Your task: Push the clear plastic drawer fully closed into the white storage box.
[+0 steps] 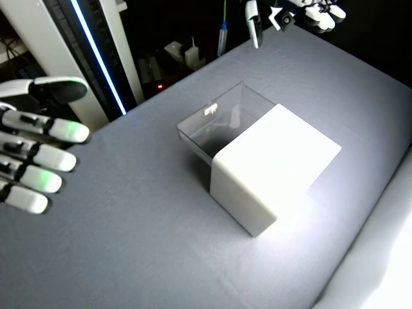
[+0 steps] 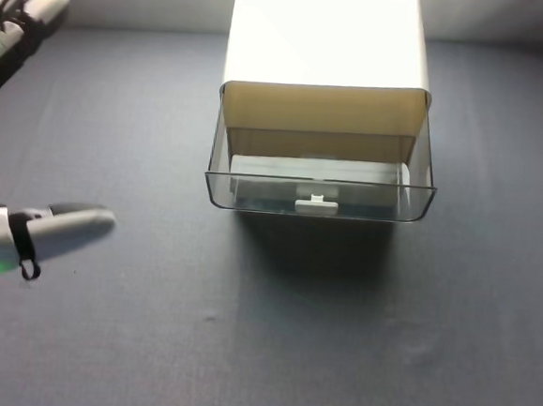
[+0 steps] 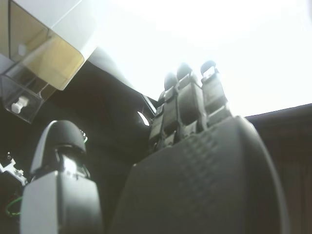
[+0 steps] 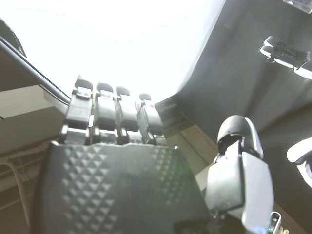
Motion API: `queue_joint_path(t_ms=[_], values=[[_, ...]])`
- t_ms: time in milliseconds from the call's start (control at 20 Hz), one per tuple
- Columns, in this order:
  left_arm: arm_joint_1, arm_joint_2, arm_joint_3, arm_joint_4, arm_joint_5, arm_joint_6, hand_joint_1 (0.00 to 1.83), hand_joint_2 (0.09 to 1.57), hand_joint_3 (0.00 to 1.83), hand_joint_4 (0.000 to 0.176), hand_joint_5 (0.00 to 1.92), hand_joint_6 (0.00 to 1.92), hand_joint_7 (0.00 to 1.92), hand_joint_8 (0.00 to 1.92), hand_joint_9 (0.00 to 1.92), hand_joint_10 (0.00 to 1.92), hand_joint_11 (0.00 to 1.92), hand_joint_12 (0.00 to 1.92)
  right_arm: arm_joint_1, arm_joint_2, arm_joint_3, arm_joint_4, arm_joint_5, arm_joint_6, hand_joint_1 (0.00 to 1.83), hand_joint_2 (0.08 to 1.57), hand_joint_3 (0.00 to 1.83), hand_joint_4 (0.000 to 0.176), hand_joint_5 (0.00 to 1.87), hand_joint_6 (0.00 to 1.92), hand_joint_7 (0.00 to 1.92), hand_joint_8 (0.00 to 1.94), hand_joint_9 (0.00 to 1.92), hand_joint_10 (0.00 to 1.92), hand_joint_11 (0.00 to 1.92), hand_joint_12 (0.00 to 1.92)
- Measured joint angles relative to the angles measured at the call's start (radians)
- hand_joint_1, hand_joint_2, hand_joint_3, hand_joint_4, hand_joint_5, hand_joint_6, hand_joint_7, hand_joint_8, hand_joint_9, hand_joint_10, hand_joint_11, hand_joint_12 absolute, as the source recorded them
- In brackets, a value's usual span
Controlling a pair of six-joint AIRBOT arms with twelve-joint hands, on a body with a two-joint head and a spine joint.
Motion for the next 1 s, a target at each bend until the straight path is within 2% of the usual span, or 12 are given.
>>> queue_joint_path(t_ms=[250, 300, 400, 450, 500, 550, 650, 750, 800, 850, 950, 1000], values=[[0.0, 0.0, 0.0, -0.002, 0.001, 0.0, 0.25, 0.7, 0.04, 0.163, 0.0, 0.0, 0.0, 0.0, 0.0, 0.0, 0.0, 0.0, 0.0, 0.0, 0.0, -0.008, -0.011, 0.0, 0.0, 0.97, 0.02, 0.163, 0.0, 0.0, 0.0, 0.0, 0.0, 0.0, 0.0, 0.0], [0.0, 0.0, 0.0, -0.004, 0.001, 0.0, 0.26, 0.7, 0.03, 0.17, 0.0, 0.0, 0.0, 0.0, 0.0, 0.0, 0.0, 0.0, 0.0, 0.0, 0.0, -0.037, -0.031, 0.0, 0.0, 0.98, 0.03, 0.153, 0.0, 0.0, 0.0, 0.0, 0.0, 0.0, 0.0, 0.0], [0.0, 0.0, 0.0, -0.008, 0.001, 0.0, 0.27, 0.71, 0.04, 0.173, 0.0, 0.0, 0.0, 0.0, 0.0, 0.0, 0.0, 0.0, 0.024, 0.0, -0.004, -0.132, -0.101, 0.0, 0.0, 0.98, 0.02, 0.15, 0.01, 0.0, 0.0, 0.0, 0.0, 0.0, 0.0, 0.0], [0.0, 0.0, 0.0, -0.008, 0.001, 0.0, 0.28, 0.72, 0.04, 0.161, 0.0, 0.0, 0.0, 0.0, 0.0, 0.0, 0.0, 0.0, 0.044, 0.0, -0.01, -0.191, -0.137, 0.001, 0.0, 1.02, 0.01, 0.13, 0.04, 0.0, 0.03, 0.0, 0.01, 0.0, 0.0, 0.0], [0.0, 0.0, 0.001, -0.008, 0.001, 0.001, 0.27, 0.71, 0.03, 0.166, 0.0, 0.0, 0.0, 0.0, 0.0, 0.0, 0.0, 0.0, 0.06, -0.001, -0.015, -0.25, -0.17, 0.001, 0.0, 1.07, 0.03, 0.074, 0.04, 0.0, 0.01, 0.0, 0.0, 0.0, 0.0, 0.0], [0.0, 0.0, 0.001, -0.01, 0.001, 0.001, 0.28, 0.71, 0.03, 0.17, 0.0, 0.0, 0.0, 0.0, 0.0, 0.0, 0.0, 0.0, 0.069, -0.003, -0.015, -0.297, -0.2, 0.001, 0.0, 1.08, 0.03, 0.035, 0.02, 0.0, 0.0, 0.0, 0.0, 0.0, 0.0, 0.0], [0.0, 0.0, 0.002, -0.021, 0.0, 0.001, 0.3, 0.75, 0.05, 0.175, 0.0, 0.0, 0.0, 0.0, 0.0, 0.0, 0.0, 0.0, 0.078, -0.003, -0.017, -0.335, -0.245, 0.001, 0.02, 1.1, 0.01, 0.0, 0.05, 0.0, 0.05, 0.0, 0.02, 0.0, 0.0, 0.0], [0.0, 0.0, 0.003, -0.027, 0.0, 0.001, 0.3, 0.77, 0.05, 0.176, 0.0, 0.0, 0.0, 0.0, 0.0, 0.0, 0.0, 0.0, 0.095, -0.002, -0.018, -0.362, -0.283, 0.011, 0.0, 1.09, 0.01, 0.001, 0.02, 0.0, 0.07, 0.01, 0.06, 0.01, 0.02, 0.01], [0.0, 0.0, 0.003, -0.025, 0.002, 0.001, 0.31, 0.79, 0.05, 0.176, 0.0, 0.0, 0.0, 0.0, 0.0, 0.0, 0.0, 0.0, 0.108, 0.003, -0.02, -0.394, -0.309, 0.017, 0.0, 1.11, 0.01, 0.022, 0.01, 0.0, 0.07, 0.01, 0.06, 0.01, 0.02, 0.01], [0.0, 0.0, 0.003, -0.025, 0.001, 0.0, 0.31, 0.81, 0.06, 0.176, 0.0, 0.0, 0.0, 0.0, 0.0, 0.0, 0.0, 0.0, 0.122, 0.006, -0.027, -0.417, -0.324, 0.02, 0.03, 1.11, 0.01, 0.015, 0.01, 0.0, 0.07, 0.01, 0.06, 0.01, 0.02, 0.01], [0.0, 0.0, 0.003, -0.031, 0.001, 0.0, 0.29, 0.81, 0.05, 0.176, 0.0, 0.0, 0.0, 0.0, 0.0, 0.0, 0.0, 0.0, 0.156, 0.012, -0.039, -0.502, -0.357, 0.036, 0.0, 1.11, 0.01, 0.027, 0.01, 0.0, 0.07, 0.0, 0.06, 0.01, 0.02, 0.01], [0.0, 0.0, 0.003, -0.037, 0.001, 0.0, 0.29, 0.82, 0.05, 0.176, 0.0, 0.0, 0.0, 0.0, 0.0, 0.0, 0.0, 0.0, 0.182, 0.013, -0.042, -0.55, -0.382, 0.045, 0.03, 1.11, 0.01, 0.016, 0.01, 0.0, 0.07, 0.0, 0.06, 0.01, 0.02, 0.01]])
